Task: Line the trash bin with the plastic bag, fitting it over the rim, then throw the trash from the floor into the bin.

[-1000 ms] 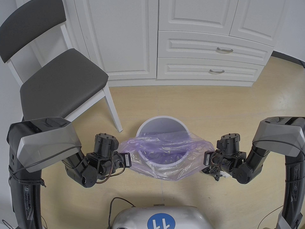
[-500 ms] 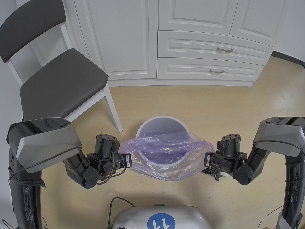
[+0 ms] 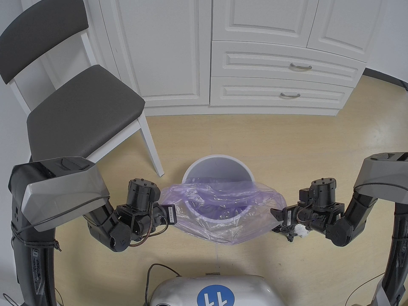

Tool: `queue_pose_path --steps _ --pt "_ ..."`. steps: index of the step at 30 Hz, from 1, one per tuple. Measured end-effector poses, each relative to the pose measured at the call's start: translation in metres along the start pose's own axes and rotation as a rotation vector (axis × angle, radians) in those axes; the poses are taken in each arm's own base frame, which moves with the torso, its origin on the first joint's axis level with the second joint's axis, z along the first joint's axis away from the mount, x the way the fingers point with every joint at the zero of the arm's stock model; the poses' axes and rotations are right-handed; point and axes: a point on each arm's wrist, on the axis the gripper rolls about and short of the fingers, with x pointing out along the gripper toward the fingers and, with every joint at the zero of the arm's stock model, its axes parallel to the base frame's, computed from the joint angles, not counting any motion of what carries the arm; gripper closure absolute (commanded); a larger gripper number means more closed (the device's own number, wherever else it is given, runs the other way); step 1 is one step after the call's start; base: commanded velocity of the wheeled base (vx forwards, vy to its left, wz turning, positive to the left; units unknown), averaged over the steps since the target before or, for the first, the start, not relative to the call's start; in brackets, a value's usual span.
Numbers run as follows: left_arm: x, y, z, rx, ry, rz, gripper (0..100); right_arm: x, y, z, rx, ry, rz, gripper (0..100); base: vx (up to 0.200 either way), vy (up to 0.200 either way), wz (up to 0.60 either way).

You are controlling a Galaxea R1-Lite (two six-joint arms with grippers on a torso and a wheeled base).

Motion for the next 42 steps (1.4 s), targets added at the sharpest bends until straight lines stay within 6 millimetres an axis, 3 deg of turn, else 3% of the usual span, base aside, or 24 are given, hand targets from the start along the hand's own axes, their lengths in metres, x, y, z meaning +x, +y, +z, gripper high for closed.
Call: queue_pose_path --steps 7,18,25,42 --pt "0.0 0.0 0.001 0.0 -0.002 -0.001 100 -0.01 -0.008 0.01 0.016 -0.017 0.062 0 0.0 0.0 0.0" --pt "-0.001 -0.001 0.002 -0.001 -0.006 -0.002 100 -0.043 -0.028 0.034 0.127 0.002 0.202 0 0.0 0.0 0.0" --pt "-0.002 -0.001 0.002 0.0 -0.005 -0.002 100 -0.059 -0.032 0.054 0.182 -0.035 0.225 0 0.0 0.0 0.0" --pt "-0.002 0.0 0.002 -0.001 -0.005 -0.002 100 -0.082 -0.036 0.08 0.309 -0.113 0.343 0 0.0 0.0 0.0"
